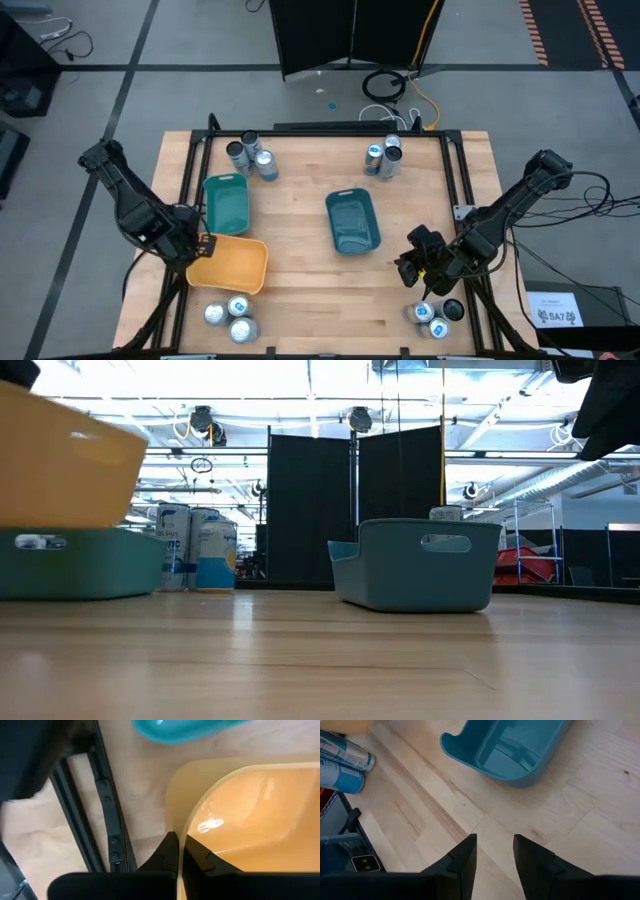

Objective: Sort soda cans
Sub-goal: Move the yellow bin to the left side of the blue bin

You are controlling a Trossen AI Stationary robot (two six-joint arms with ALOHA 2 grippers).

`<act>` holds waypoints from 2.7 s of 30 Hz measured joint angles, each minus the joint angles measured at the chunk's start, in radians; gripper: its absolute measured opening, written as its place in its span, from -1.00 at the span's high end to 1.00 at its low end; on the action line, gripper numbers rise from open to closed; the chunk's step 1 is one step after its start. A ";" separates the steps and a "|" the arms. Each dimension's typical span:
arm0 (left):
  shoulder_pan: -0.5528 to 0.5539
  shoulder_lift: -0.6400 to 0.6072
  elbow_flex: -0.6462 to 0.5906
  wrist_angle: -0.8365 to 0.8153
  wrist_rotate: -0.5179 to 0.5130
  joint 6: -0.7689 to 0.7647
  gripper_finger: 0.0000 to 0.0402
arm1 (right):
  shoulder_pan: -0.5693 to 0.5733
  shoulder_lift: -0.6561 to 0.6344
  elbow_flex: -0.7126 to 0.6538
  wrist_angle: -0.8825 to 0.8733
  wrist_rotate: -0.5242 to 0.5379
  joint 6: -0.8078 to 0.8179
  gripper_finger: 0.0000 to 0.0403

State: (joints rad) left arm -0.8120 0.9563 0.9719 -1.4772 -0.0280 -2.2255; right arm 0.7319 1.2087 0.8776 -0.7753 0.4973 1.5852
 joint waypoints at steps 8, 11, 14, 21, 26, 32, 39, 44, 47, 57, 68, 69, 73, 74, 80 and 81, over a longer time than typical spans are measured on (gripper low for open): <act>0.001 -0.011 0.139 -0.093 -0.235 0.040 0.97 | 0.000 0.000 0.000 0.000 0.000 0.024 0.40; 0.018 -0.021 0.172 -0.095 -0.347 0.082 0.97 | 0.000 0.000 0.000 0.002 0.000 0.030 0.40; 0.073 -0.023 0.206 -0.094 -0.424 0.165 0.97 | 0.000 0.000 0.000 0.003 0.000 0.055 0.40; 0.302 -0.004 0.300 -0.071 -0.448 0.543 0.97 | 0.000 0.000 0.000 0.009 0.000 0.109 0.40; 0.506 0.043 0.373 0.081 -0.440 0.949 0.97 | 0.000 0.000 0.000 0.016 0.003 0.124 0.40; 0.783 0.180 0.476 0.214 -0.269 1.446 0.97 | 0.000 0.002 0.000 0.017 0.018 0.148 0.40; 1.064 0.408 0.622 0.205 0.047 1.960 0.97 | 0.000 0.003 0.000 0.018 0.075 0.163 0.40; 1.170 0.589 0.679 0.139 0.115 2.173 0.97 | 0.000 0.003 0.000 0.023 0.080 0.222 0.40; 1.193 0.696 0.682 0.118 0.136 2.252 0.97 | 0.000 0.003 0.000 0.021 0.106 0.282 0.40; 1.173 0.969 0.682 0.119 0.158 2.424 0.97 | 0.000 0.003 0.000 0.016 0.159 0.307 0.40; 1.123 1.054 0.682 0.159 0.136 2.478 0.72 | 0.000 0.003 0.000 0.015 0.157 0.307 0.40; 1.120 1.053 0.682 0.160 0.129 2.480 0.71 | 0.000 0.003 0.000 0.016 0.157 0.306 0.40; 1.118 1.053 0.682 0.160 0.121 2.501 0.68 | 0.000 0.004 0.000 0.016 0.157 0.298 0.40; 1.118 1.053 0.682 0.159 0.121 2.501 0.68 | 0.000 0.004 0.000 0.016 0.157 0.297 0.40; 1.119 1.031 0.684 0.145 0.106 2.494 0.67 | 0.000 0.004 0.000 0.015 0.157 0.280 0.40; 1.119 1.022 0.689 0.136 0.089 2.493 0.67 | 0.000 0.004 0.000 0.015 0.157 0.277 0.40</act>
State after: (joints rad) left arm 0.3069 1.9780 1.6612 -1.3407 0.0607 0.2680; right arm 0.7319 1.2125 0.8776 -0.7602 0.6540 1.8620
